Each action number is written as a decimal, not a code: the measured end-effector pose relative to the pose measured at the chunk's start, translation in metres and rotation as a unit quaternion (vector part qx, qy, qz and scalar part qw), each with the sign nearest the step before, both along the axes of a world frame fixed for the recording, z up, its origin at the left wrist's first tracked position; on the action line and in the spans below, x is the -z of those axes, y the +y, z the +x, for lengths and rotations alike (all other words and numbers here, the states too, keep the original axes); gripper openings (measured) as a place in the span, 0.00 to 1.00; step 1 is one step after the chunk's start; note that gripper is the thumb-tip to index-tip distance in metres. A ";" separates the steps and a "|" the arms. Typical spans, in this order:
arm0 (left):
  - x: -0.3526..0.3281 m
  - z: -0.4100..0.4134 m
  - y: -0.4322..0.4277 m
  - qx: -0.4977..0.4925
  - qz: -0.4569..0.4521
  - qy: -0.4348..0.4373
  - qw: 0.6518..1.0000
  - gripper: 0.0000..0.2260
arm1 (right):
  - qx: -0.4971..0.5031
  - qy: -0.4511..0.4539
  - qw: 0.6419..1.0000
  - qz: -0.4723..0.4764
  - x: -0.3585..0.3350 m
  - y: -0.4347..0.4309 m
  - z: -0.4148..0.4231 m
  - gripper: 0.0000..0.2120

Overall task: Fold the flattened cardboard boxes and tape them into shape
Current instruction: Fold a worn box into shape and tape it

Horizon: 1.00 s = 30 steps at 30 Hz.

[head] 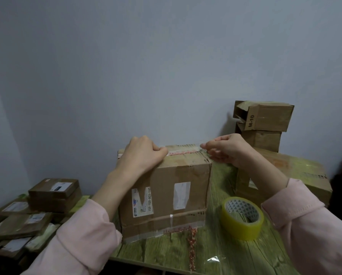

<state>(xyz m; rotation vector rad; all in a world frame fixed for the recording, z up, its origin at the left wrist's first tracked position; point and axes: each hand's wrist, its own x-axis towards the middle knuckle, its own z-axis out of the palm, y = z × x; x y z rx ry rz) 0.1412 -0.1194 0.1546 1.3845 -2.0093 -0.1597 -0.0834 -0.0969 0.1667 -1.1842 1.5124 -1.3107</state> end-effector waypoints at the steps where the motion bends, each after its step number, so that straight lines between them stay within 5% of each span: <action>1: 0.000 0.000 0.001 0.001 -0.003 -0.001 1.000 0.22 | 0.001 0.000 1.000 0.000 0.000 0.000 0.000 0.09; 13: 0.000 -0.007 0.008 -0.022 -0.015 -0.049 0.998 0.14 | 0.018 0.008 1.000 0.018 0.009 -0.001 0.000 0.10; 20: 0.005 -0.004 0.000 -0.003 0.001 -0.034 0.999 0.15 | 0.028 0.008 0.998 0.053 0.013 -0.002 0.000 0.23; 23: 0.004 -0.003 0.002 -0.009 0.003 -0.031 0.999 0.10 | 0.054 0.140 0.987 0.051 0.009 0.001 -0.001 0.21; 26: 0.001 -0.003 0.005 -0.011 0.005 -0.028 1.000 0.11 | 0.117 0.372 0.917 -0.079 0.004 0.006 0.010 0.17; 30: -0.001 -0.004 0.004 -0.020 0.002 -0.013 1.000 0.17 | 0.043 0.468 0.848 -0.246 0.004 0.020 0.047 0.14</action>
